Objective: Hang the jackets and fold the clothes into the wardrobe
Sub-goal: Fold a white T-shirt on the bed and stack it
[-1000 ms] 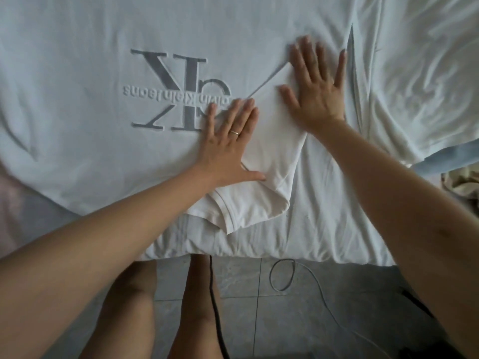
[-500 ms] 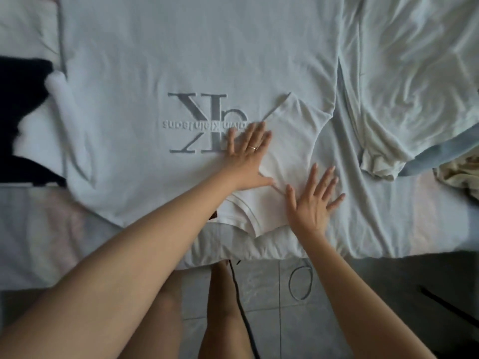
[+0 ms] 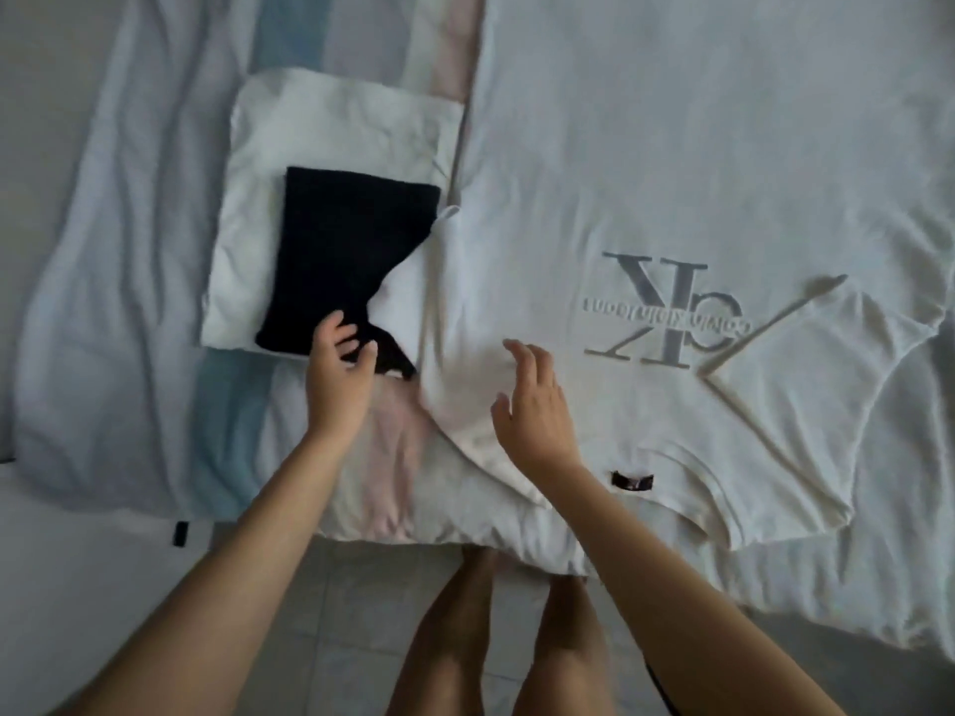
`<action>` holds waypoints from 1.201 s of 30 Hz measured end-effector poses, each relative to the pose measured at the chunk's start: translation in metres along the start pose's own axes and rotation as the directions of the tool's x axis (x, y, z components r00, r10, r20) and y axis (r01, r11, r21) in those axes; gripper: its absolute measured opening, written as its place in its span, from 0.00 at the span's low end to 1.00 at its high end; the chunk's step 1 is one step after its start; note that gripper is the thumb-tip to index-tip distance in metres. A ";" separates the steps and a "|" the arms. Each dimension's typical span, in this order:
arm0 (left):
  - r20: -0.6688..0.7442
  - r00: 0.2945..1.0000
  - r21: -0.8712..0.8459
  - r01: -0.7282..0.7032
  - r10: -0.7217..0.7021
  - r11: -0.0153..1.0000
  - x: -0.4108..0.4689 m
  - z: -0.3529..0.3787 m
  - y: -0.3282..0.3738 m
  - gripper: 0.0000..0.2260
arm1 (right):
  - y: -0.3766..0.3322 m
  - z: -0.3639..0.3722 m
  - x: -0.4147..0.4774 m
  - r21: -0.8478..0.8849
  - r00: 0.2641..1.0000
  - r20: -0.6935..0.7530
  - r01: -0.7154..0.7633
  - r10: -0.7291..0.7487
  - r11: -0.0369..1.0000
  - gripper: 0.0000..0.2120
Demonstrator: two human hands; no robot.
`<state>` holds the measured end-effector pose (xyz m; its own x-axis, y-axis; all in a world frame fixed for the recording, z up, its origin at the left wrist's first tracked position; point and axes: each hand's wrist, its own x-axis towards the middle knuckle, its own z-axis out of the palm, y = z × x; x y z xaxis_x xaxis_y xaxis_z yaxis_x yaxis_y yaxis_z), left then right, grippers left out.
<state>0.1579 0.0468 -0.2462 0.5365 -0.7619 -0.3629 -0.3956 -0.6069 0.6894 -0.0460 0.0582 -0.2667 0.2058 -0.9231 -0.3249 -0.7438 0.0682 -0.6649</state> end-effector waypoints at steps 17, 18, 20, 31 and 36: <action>-0.020 0.992 -0.461 0.099 -0.122 0.882 0.007 0.042 0.056 0.16 | -0.005 -0.008 0.048 0.685 0.908 0.336 -0.417 0.248 0.597 0.21; 0.023 0.999 -0.460 -0.028 0.044 0.888 0.001 0.043 0.061 0.17 | -0.005 -0.010 0.048 0.755 0.894 0.355 -0.446 0.273 0.480 0.16; 0.205 0.905 -0.410 -0.266 0.372 0.873 -0.014 0.045 0.070 0.19 | -0.001 -0.013 0.048 0.863 0.845 0.396 -0.476 0.359 0.168 0.14; 0.469 0.625 0.082 -0.735 0.624 0.673 0.011 0.060 0.060 0.18 | 0.038 -0.021 0.013 0.903 0.800 0.072 -0.306 0.596 0.302 0.08; 0.601 0.735 0.562 -0.668 0.314 0.488 0.068 0.078 0.103 0.28 | 0.032 -0.012 0.029 0.592 0.869 -0.076 -0.356 0.490 0.723 0.15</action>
<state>0.0951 -0.0853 -0.2485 -0.1784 -0.8863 -0.4274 -0.9702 0.0861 0.2265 -0.0721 0.0292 -0.2891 -0.2336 -0.7972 -0.5567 -0.2347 0.6019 -0.7633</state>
